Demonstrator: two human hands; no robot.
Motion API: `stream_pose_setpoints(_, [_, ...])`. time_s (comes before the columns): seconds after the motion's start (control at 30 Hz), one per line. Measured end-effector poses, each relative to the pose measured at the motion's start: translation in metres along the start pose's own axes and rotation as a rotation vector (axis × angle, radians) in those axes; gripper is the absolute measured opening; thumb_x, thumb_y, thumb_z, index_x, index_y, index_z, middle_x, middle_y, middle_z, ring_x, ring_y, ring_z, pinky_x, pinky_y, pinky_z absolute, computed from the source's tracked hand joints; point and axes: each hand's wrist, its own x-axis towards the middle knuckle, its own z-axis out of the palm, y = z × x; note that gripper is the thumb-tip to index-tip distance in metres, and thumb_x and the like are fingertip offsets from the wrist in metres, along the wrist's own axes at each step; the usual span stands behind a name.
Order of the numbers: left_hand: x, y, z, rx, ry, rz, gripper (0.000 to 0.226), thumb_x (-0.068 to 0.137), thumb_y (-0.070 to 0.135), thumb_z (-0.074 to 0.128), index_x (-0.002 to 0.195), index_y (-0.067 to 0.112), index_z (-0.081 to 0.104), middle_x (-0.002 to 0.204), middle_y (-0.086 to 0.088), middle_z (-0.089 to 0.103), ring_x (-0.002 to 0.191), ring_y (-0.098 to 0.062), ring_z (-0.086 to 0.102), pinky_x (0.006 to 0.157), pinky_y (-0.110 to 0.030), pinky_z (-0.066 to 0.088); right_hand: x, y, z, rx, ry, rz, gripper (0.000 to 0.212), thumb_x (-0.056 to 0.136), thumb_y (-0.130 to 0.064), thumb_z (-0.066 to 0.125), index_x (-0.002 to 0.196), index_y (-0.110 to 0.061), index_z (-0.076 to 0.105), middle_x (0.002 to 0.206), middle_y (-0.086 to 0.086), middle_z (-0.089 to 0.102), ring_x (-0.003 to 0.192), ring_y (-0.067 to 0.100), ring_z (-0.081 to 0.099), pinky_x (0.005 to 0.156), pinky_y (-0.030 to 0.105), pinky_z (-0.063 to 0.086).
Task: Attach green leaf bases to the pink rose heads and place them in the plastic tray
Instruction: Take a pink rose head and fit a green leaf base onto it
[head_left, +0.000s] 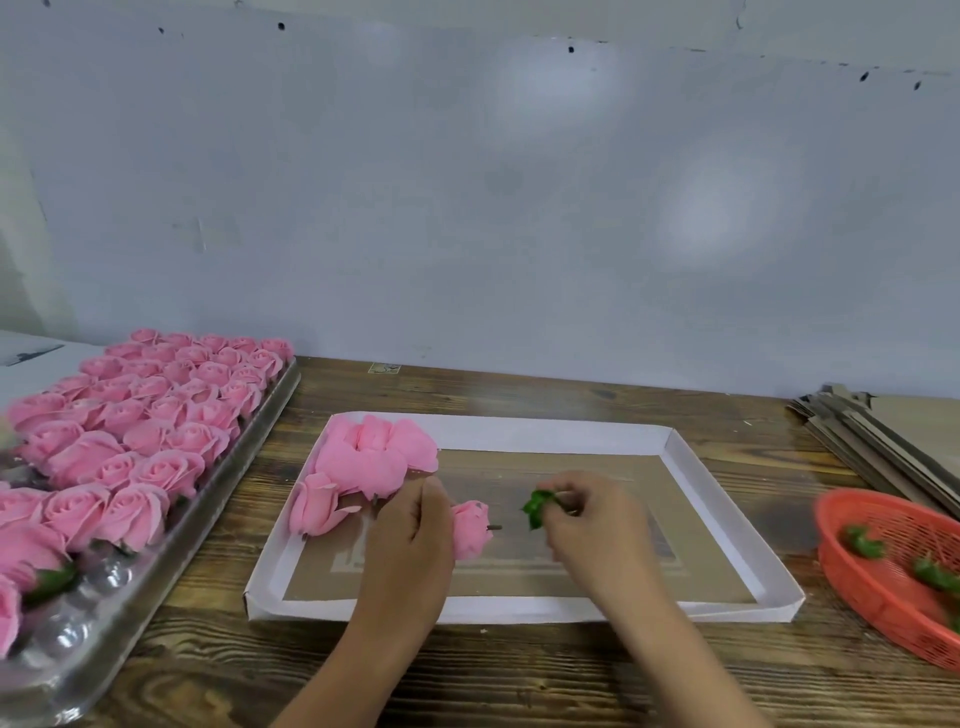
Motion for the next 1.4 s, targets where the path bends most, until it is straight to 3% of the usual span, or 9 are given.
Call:
stream_pose_setpoints(0.17, [0.000, 0.000, 0.004, 0.033, 0.045, 0.059, 0.036, 0.098, 0.028, 0.035, 0.064, 0.017, 0.039, 0.052, 0.014, 0.041, 0.051, -0.002, 0.040, 0.048, -0.012, 0.036, -0.011, -0.011, 0.017, 0.036, -0.047, -0.065, 0.042, 0.084, -0.010, 0.064, 0.067, -0.048, 0.062, 0.071, -0.016, 0.071, 0.065, 0.004, 0.068, 0.073, 0.036, 0.060])
stream_pose_setpoints(0.37, [0.000, 0.001, 0.004, 0.042, 0.082, 0.040, 0.033, 0.096, 0.029, 0.035, 0.066, 0.016, 0.039, 0.053, 0.015, 0.041, 0.051, -0.001, 0.038, 0.051, -0.012, 0.036, -0.024, -0.014, 0.006, 0.263, -0.152, -0.079, 0.037, 0.082, -0.003, 0.071, 0.098, -0.036, 0.071, 0.090, -0.006, 0.076, 0.079, 0.023, 0.069, 0.082, 0.040, 0.059])
stream_pose_setpoints(0.57, [-0.001, -0.002, 0.005, 0.061, 0.091, 0.044, 0.035, 0.099, 0.026, 0.037, 0.065, 0.018, 0.041, 0.055, 0.010, 0.037, 0.052, -0.001, 0.040, 0.051, -0.012, 0.036, -0.035, -0.004, 0.002, 0.420, -0.264, -0.028, 0.035, 0.081, -0.006, 0.077, 0.108, -0.027, 0.071, 0.091, 0.006, 0.077, 0.080, 0.025, 0.070, 0.089, 0.042, 0.057])
stream_pose_setpoints(0.63, [0.000, -0.003, 0.005, 0.050, 0.094, 0.033, 0.035, 0.099, 0.025, 0.038, 0.065, 0.018, 0.041, 0.054, 0.011, 0.038, 0.052, -0.001, 0.040, 0.050, -0.012, 0.036, -0.036, -0.005, 0.001, 0.452, -0.305, -0.039, 0.030, 0.084, -0.005, 0.074, 0.108, -0.024, 0.071, 0.089, 0.005, 0.078, 0.085, 0.024, 0.073, 0.082, 0.033, 0.060])
stream_pose_setpoints(0.77, [0.001, -0.004, 0.004, 0.032, 0.088, 0.015, 0.037, 0.100, 0.023, 0.038, 0.064, 0.017, 0.043, 0.052, 0.011, 0.042, 0.050, -0.001, 0.040, 0.049, -0.011, 0.036, -0.037, -0.007, 0.004, 0.533, -0.308, -0.051, 0.027, 0.087, 0.007, 0.065, 0.102, -0.014, 0.070, 0.078, 0.008, 0.077, 0.072, 0.014, 0.074, 0.068, 0.018, 0.055])
stream_pose_setpoints(0.97, [-0.001, -0.006, 0.003, 0.033, 0.044, -0.002, 0.038, 0.104, 0.021, 0.038, 0.068, 0.014, 0.045, 0.058, 0.005, 0.044, 0.049, 0.000, 0.041, 0.048, -0.011, 0.036, -0.037, -0.005, 0.007, 0.603, -0.275, -0.052, 0.026, 0.083, 0.011, 0.068, 0.098, -0.010, 0.071, 0.076, 0.018, 0.075, 0.067, 0.014, 0.072, 0.067, 0.021, 0.056])
stream_pose_setpoints(1.2, [0.001, -0.006, 0.002, -0.090, -0.045, -0.154, 0.037, 0.105, 0.022, 0.037, 0.073, 0.008, 0.048, 0.062, -0.003, 0.044, 0.049, -0.004, 0.040, 0.044, -0.016, 0.035, -0.037, -0.002, 0.013, 0.586, -0.254, -0.098, 0.029, 0.077, 0.015, 0.072, 0.095, -0.008, 0.076, 0.091, 0.010, 0.078, 0.089, 0.027, 0.074, 0.084, 0.032, 0.059])
stream_pose_setpoints(1.3, [-0.001, -0.005, 0.001, -0.024, -0.082, -0.112, 0.036, 0.105, 0.024, 0.036, 0.073, 0.011, 0.047, 0.065, -0.002, 0.045, 0.055, -0.007, 0.042, 0.056, -0.026, 0.037, -0.037, -0.001, 0.014, 0.598, -0.234, -0.067, 0.027, 0.076, 0.012, 0.074, 0.092, -0.010, 0.077, 0.086, 0.013, 0.077, 0.087, 0.028, 0.075, 0.082, 0.034, 0.060])
stream_pose_setpoints(1.4, [-0.002, -0.004, 0.001, 0.027, -0.090, -0.051, 0.037, 0.106, 0.022, 0.037, 0.071, 0.015, 0.046, 0.064, 0.001, 0.043, 0.053, -0.001, 0.041, 0.056, -0.020, 0.036, -0.037, -0.001, 0.015, 0.575, -0.239, -0.052, 0.025, 0.075, 0.010, 0.076, 0.091, -0.009, 0.078, 0.087, 0.012, 0.077, 0.088, 0.029, 0.074, 0.081, 0.035, 0.060])
